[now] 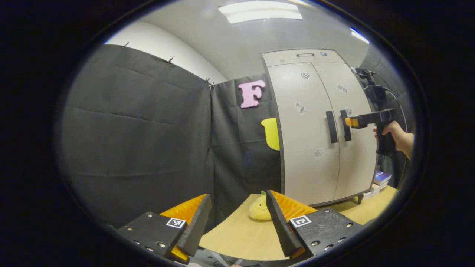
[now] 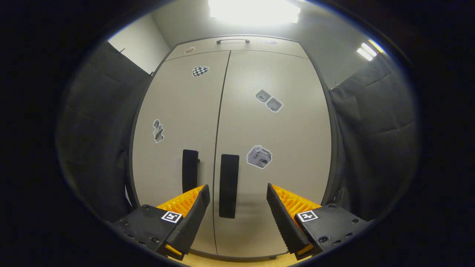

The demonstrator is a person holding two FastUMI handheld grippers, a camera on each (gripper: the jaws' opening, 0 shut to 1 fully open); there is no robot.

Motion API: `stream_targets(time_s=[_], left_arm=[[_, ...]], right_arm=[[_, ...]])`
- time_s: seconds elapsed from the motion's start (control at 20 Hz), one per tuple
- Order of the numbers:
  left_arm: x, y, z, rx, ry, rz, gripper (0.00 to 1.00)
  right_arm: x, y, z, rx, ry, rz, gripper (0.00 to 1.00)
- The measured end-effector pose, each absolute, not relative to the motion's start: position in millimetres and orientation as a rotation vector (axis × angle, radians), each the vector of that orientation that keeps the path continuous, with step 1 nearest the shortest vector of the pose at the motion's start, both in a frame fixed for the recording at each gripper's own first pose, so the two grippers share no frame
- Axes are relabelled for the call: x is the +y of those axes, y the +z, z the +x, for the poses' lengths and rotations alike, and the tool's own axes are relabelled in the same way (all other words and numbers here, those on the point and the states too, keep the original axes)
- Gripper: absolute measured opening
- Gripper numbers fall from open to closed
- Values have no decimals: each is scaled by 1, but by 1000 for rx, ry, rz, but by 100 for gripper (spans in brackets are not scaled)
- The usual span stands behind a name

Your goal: Open the right door of the double-door shoe cabinet with the right hand, and open the left door with the left hand.

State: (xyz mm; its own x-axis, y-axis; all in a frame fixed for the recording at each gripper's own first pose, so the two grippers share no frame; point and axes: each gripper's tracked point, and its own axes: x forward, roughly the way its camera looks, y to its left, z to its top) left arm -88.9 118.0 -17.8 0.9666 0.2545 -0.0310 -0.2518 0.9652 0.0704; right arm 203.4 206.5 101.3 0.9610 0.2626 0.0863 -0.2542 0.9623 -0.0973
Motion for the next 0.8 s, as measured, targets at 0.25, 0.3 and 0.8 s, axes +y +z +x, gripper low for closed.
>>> stream_targets(time_s=[0.25,0.3,0.8], left_arm=[[127,-21,-94,46,273,71,87],[129,-22,-95,47,275,73,87],[141,-29,-98,47,300,45,87]], right_arm=[[225,89,233,-10,254,-44,82],[226,86,236,11,252,-35,80],[232,73,262,120,207,-25,45]])
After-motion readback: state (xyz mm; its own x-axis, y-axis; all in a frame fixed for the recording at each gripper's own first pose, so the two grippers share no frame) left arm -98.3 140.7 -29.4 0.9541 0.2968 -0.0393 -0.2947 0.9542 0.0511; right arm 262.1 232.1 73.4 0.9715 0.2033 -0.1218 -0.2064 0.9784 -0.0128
